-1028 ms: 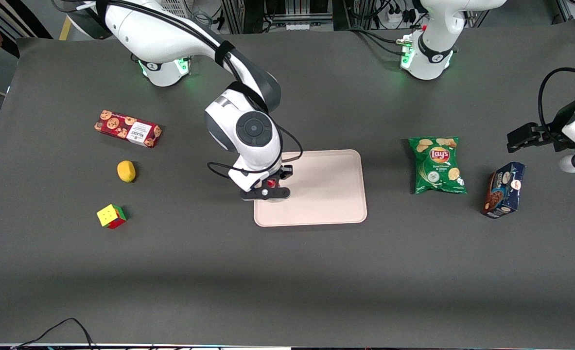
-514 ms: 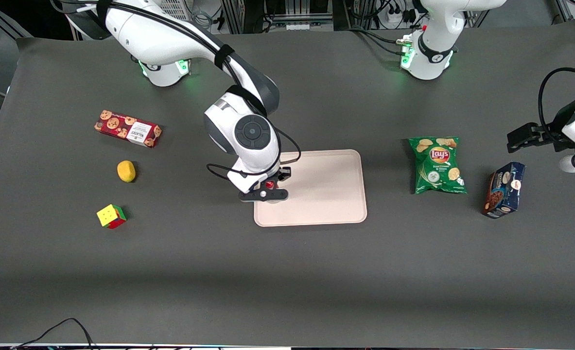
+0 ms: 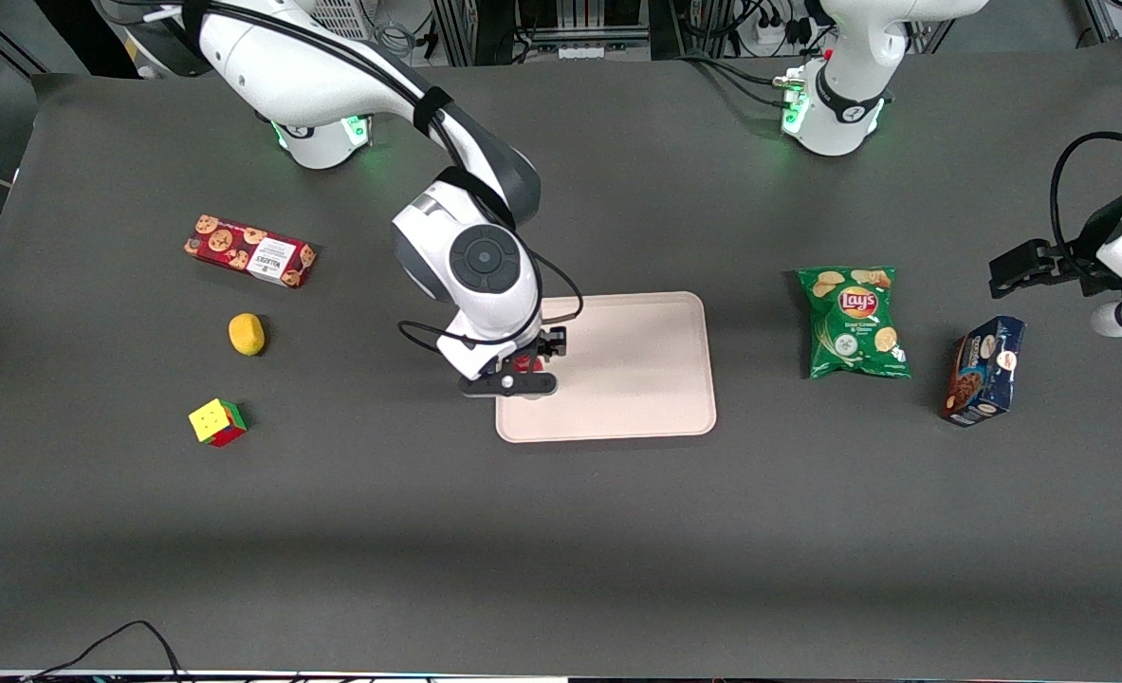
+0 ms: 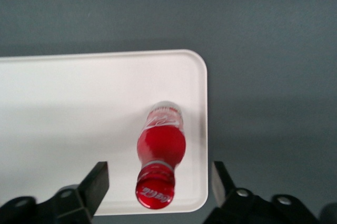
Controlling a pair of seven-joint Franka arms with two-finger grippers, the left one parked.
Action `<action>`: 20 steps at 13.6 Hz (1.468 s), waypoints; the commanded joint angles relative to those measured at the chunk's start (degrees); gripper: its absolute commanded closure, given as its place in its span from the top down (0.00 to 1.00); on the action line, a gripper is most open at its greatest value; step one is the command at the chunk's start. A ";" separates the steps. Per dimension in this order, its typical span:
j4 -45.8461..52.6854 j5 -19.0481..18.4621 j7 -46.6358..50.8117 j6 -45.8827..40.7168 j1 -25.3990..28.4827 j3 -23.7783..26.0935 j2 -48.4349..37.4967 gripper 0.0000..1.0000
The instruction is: Place coke bottle on tray
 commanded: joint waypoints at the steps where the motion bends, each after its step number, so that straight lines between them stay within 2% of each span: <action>1: -0.81 2.64 -0.13 -3.88 -5.90 0.33 -8.22 1.00; 3: -1.51 3.53 -8.35 -8.20 -11.61 0.33 -13.76 1.00; 5: -5.63 6.42 -11.82 -8.13 -17.15 -0.37 -20.43 1.00; 7: -11.68 7.48 -20.74 -7.87 -22.25 -1.16 -26.58 1.00; 8: -15.19 9.14 -25.40 -6.73 -24.19 -3.08 -29.66 1.00; 10: -23.19 11.00 -35.68 -2.61 -24.56 -10.18 -35.38 1.00; 12: -25.60 11.09 -41.78 -1.97 -24.56 -14.07 -37.51 1.00; 16: -24.20 10.92 -48.73 -3.29 -24.65 -16.98 -37.08 1.00; 20: -21.21 10.92 -47.25 -6.81 -24.47 -17.25 -36.64 1.00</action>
